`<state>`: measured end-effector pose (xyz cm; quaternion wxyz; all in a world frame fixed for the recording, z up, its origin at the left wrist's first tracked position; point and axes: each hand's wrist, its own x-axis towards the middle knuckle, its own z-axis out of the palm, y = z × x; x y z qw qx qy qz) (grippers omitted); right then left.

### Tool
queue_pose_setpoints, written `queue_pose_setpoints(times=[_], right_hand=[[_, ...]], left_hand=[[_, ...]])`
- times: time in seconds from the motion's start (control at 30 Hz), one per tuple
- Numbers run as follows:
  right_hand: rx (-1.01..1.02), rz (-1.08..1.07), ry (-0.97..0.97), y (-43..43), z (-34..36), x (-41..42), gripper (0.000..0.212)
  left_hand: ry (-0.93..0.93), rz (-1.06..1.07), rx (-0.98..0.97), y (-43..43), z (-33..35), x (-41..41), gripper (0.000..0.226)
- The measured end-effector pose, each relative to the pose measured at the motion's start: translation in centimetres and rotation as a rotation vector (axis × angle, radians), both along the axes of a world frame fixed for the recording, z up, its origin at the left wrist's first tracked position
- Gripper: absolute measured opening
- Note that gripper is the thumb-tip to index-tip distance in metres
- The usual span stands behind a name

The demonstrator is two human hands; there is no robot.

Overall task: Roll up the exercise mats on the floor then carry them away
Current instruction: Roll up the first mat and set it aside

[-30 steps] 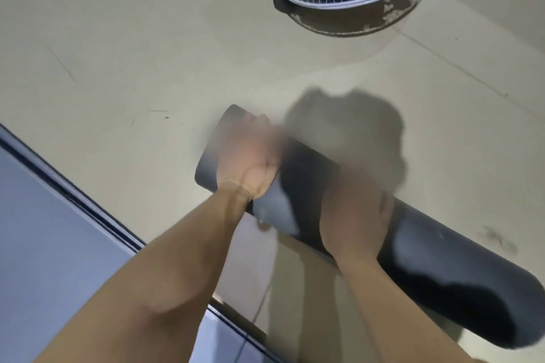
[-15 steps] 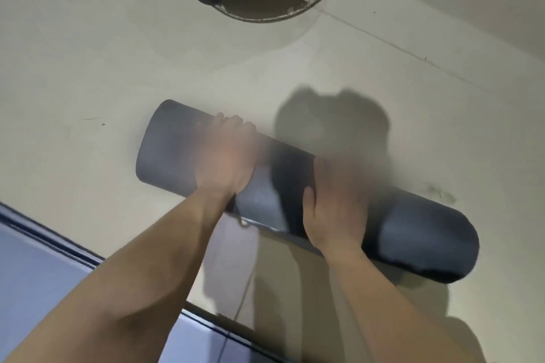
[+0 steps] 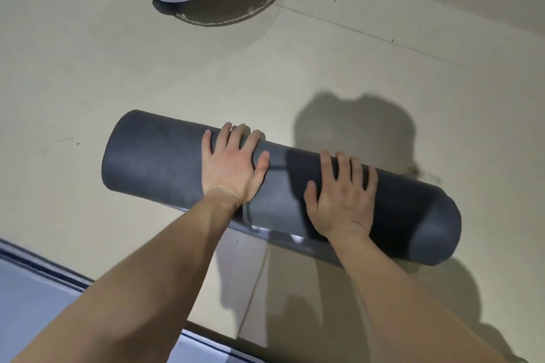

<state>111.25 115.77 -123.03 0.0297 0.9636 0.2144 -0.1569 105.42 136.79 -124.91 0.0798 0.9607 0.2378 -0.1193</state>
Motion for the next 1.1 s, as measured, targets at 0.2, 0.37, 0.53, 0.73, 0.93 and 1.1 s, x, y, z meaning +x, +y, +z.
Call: queue_pose_setpoints(times=[0.2, 0.37, 0.53, 0.73, 0.93, 1.1], right_hand=[[0.010, 0.033, 0.080, 1.1, -0.7, 1.2, 0.070], [0.055, -0.040, -0.001, -4.1, 0.5, 1.4, 0.064], [-0.058, -0.079, 0.059, -5.1, -1.0, 2.9, 0.073], [0.044, -0.087, 0.082, -6.5, 0.4, 3.6, 0.072], [-0.015, -0.122, 0.056, -10.3, -1.0, 4.6, 0.074], [0.125, -0.148, 0.024, -10.9, 0.1, 4.6, 0.067]], left_hand=[[0.002, -0.068, -0.064, -4.8, 0.5, 0.9, 0.061], [0.000, -0.067, -0.031, -4.9, -0.3, 0.9, 0.059], [0.056, -0.045, -0.051, -7.1, 0.5, 2.9, 0.063], [0.025, -0.170, -0.062, -9.9, -0.1, 4.1, 0.062], [0.062, -0.126, -0.041, -12.5, 0.6, 5.1, 0.063], [0.046, -0.221, -0.051, -14.5, 0.5, 5.4, 0.065]])
